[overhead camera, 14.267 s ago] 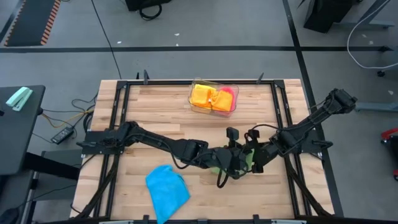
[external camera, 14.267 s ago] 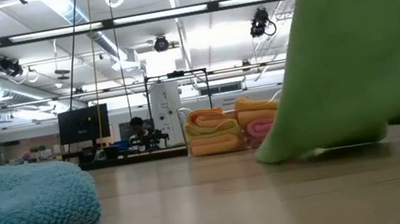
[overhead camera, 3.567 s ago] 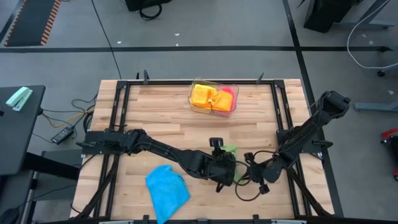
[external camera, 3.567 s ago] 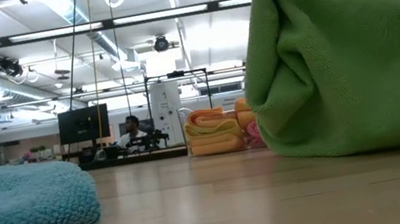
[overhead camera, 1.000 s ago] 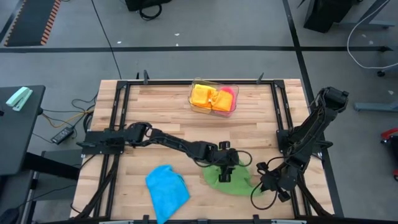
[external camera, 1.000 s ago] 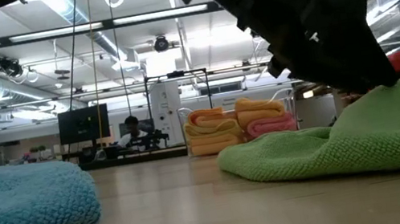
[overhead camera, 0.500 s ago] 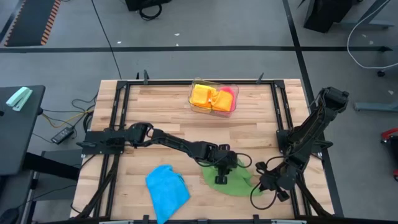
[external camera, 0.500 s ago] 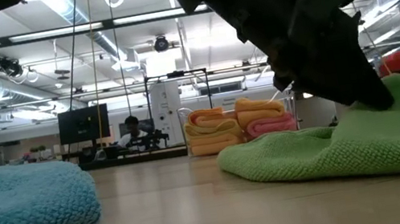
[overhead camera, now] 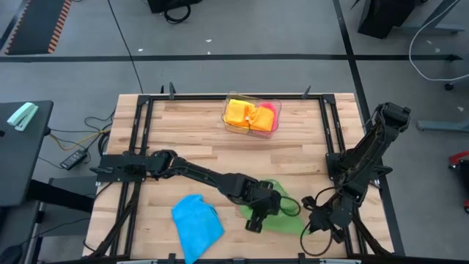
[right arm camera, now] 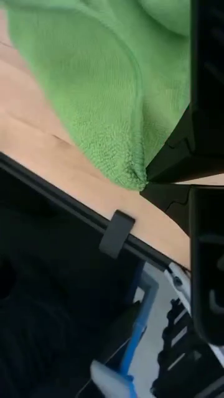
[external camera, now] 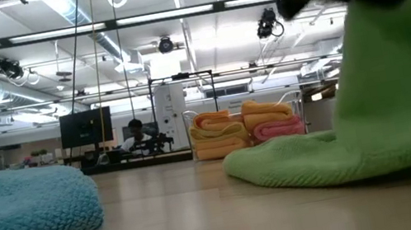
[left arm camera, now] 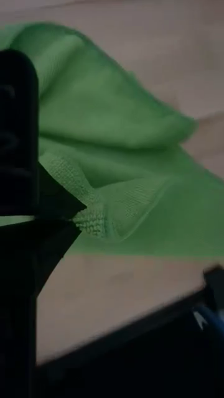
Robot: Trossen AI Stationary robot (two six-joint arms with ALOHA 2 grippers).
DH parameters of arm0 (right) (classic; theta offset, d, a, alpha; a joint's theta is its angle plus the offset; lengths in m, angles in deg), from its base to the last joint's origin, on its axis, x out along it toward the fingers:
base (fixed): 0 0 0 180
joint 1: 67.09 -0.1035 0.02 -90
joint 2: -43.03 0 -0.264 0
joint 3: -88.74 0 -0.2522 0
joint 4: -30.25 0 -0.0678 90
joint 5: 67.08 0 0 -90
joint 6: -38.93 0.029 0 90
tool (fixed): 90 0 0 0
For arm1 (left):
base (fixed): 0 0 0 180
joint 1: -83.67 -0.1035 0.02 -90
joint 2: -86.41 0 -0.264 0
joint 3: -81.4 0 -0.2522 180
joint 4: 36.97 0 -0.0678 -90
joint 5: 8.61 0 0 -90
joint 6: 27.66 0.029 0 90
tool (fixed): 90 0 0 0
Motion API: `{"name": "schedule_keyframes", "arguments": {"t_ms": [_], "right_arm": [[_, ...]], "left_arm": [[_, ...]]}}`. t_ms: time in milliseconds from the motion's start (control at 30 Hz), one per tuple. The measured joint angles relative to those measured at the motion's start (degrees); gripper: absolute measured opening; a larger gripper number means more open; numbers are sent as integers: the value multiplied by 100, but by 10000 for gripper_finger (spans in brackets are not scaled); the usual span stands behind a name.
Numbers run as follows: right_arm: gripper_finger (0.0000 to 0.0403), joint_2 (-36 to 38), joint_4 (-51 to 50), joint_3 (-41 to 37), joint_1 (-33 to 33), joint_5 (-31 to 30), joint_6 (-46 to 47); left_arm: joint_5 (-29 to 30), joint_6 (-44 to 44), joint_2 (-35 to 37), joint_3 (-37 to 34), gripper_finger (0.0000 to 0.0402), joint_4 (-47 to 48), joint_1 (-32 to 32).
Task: Fold microfiber towels
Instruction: Fold the green microfiber cloth
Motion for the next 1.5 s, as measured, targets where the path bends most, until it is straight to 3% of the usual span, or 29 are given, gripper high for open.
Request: {"name": "schedule_keyframes", "arguments": {"t_ms": [133, 367, 633, 833, 1033, 1133, 1267, 1400, 1500], "right_arm": [[11, 0, -1266, 694, 47, -83, -148], [11, 2, -3586, 2408, 183, -649, -447], [11, 9, -3858, 3661, 209, -600, -1295], [11, 9, -3829, 4511, 82, -339, -1748], [11, 9, -3904, 4914, 22, -314, -1954], [11, 9, -4454, 4931, 137, -708, -1938], [11, 7, -5704, 4931, 532, -1435, -1972], [11, 18, -6777, 4931, 1132, -2261, -2194], [11, 77, -7206, 4931, 1688, -3311, -2438]], "left_arm": [[127, 142, 4, 684, 10, 664, 101], [513, 157, 818, 691, 32, 837, 183], [479, 781, 1273, 666, 9, 366, 422], [316, 750, 1625, 672, 35, -450, 667], [52, 787, 1803, 684, 34, -633, 806], [82, 846, 1791, 677, 20, -423, 724], [916, 1121, 1783, 678, 8, -97, 477], [2505, 1454, 1805, 674, 18, 315, 98], [3645, 1833, 1878, 676, 26, 276, -232]]}}
